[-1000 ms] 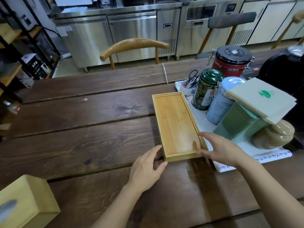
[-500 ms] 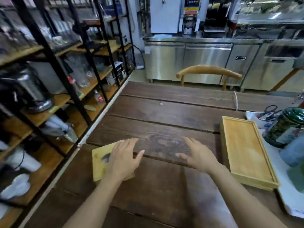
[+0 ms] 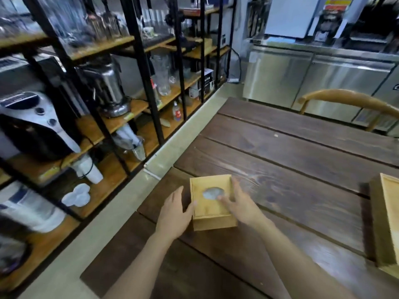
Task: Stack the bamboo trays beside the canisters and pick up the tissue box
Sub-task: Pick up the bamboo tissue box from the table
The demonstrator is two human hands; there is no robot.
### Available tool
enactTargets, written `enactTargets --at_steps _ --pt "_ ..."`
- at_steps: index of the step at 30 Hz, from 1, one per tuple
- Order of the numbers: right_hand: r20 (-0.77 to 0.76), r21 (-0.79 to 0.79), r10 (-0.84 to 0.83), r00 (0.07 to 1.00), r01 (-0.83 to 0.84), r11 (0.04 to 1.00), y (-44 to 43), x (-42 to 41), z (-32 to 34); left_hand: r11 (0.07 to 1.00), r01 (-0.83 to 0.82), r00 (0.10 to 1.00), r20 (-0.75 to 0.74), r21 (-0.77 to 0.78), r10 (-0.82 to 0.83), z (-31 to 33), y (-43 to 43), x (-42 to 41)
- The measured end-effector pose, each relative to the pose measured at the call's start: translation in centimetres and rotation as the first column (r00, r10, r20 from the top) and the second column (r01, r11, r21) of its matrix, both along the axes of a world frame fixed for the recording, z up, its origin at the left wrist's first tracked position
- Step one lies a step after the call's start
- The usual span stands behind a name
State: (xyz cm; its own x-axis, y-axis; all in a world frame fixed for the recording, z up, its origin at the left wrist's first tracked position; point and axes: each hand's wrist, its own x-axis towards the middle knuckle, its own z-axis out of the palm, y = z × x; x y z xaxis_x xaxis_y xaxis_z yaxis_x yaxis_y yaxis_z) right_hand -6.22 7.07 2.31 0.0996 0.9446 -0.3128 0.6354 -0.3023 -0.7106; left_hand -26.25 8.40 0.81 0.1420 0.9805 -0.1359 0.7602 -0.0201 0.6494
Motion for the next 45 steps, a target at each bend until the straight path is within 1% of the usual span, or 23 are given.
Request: enactTargets --at_steps 2,4,5,7,8,10,12,16,20,22,24,28,31,34,38,43,45 --pt "-0.069 -0.074 -0.059 0.996 0.054 0.996 0.6 0.0 -0.2 0.998 -0.005 0.993 0.114 -0.066 0.013 -0.4 -0.2 0.4" --pt "-0.183 -0.101 -0.114 0.977 0.096 0.990 1.1 0.1 -0.1 0.987 -0.033 0.956 0.284 -0.157 0.077 -0.5 -0.5 1.0" --pt "-0.243 -0.104 -0.133 0.961 0.111 0.988 1.3 0.3 0.0 0.974 -0.054 0.914 0.382 -0.222 0.138 -0.4 -0.6 1.5" --pt "-0.352 -0.147 -0.176 0.919 0.131 0.980 1.5 0.5 0.6 0.929 -0.084 0.781 0.555 -0.360 0.286 -0.2 -1.1 2.6" --pt "-0.399 -0.195 -0.203 0.894 0.134 0.972 1.5 0.6 0.9 0.911 -0.099 0.720 0.604 -0.400 0.343 -0.2 -1.2 3.1" --pt "-0.450 -0.270 -0.236 0.861 0.120 0.955 1.3 0.6 1.5 0.895 -0.123 0.647 0.650 -0.428 0.399 0.0 -1.2 3.2" --pt "-0.463 -0.287 -0.241 0.853 0.114 0.951 0.9 0.4 1.5 0.892 -0.127 0.628 0.661 -0.434 0.410 0.3 -1.0 2.3" --pt "-0.524 -0.277 -0.271 0.808 0.139 0.951 -0.2 -1.5 0.9 0.913 -0.137 0.687 0.628 -0.384 0.367 1.7 -0.3 -1.1" --pt "-0.525 -0.217 -0.208 0.825 0.107 0.970 -0.9 -5.4 1.6 0.911 -0.226 0.710 0.582 -0.345 0.396 3.5 -0.3 -4.9" --pt "-0.520 -0.201 -0.144 0.842 0.044 0.979 -1.1 -7.6 2.1 0.895 -0.286 0.684 0.581 -0.342 0.441 4.1 -0.6 -7.1" --pt "-0.536 -0.217 -0.101 0.838 -0.021 0.976 -1.5 -9.8 2.3 0.875 -0.339 0.659 0.576 -0.346 0.483 4.7 -1.2 -9.4" --pt "-0.557 -0.290 -0.067 0.828 -0.118 0.950 -2.7 -14.0 2.4 0.840 -0.413 0.633 0.553 -0.351 0.542 4.6 -3.1 -13.8" --pt "-0.567 -0.332 -0.060 0.822 -0.161 0.929 -4.0 -16.6 2.0 0.809 -0.457 0.616 0.525 -0.368 0.587 3.8 -4.9 -16.6" --pt "-0.582 -0.333 -0.057 0.811 -0.174 0.927 -5.1 -18.4 1.4 0.804 -0.470 0.590 0.548 -0.365 0.593 2.8 -6.2 -18.2" --pt "-0.556 -0.312 -0.052 0.830 -0.150 0.938 -6.0 -19.3 0.6 0.820 -0.469 0.611 0.550 -0.328 0.569 1.3 -7.4 -18.9" --pt "-0.510 -0.237 0.030 0.860 -0.174 0.956 -5.8 -19.1 0.8 0.805 -0.502 0.572 0.577 -0.317 0.583 0.4 -7.5 -18.9" --pt "-0.496 -0.212 0.038 0.868 -0.163 0.964 -5.7 -19.0 0.9 0.798 -0.519 0.570 0.571 -0.306 0.590 0.2 -7.5 -18.7"
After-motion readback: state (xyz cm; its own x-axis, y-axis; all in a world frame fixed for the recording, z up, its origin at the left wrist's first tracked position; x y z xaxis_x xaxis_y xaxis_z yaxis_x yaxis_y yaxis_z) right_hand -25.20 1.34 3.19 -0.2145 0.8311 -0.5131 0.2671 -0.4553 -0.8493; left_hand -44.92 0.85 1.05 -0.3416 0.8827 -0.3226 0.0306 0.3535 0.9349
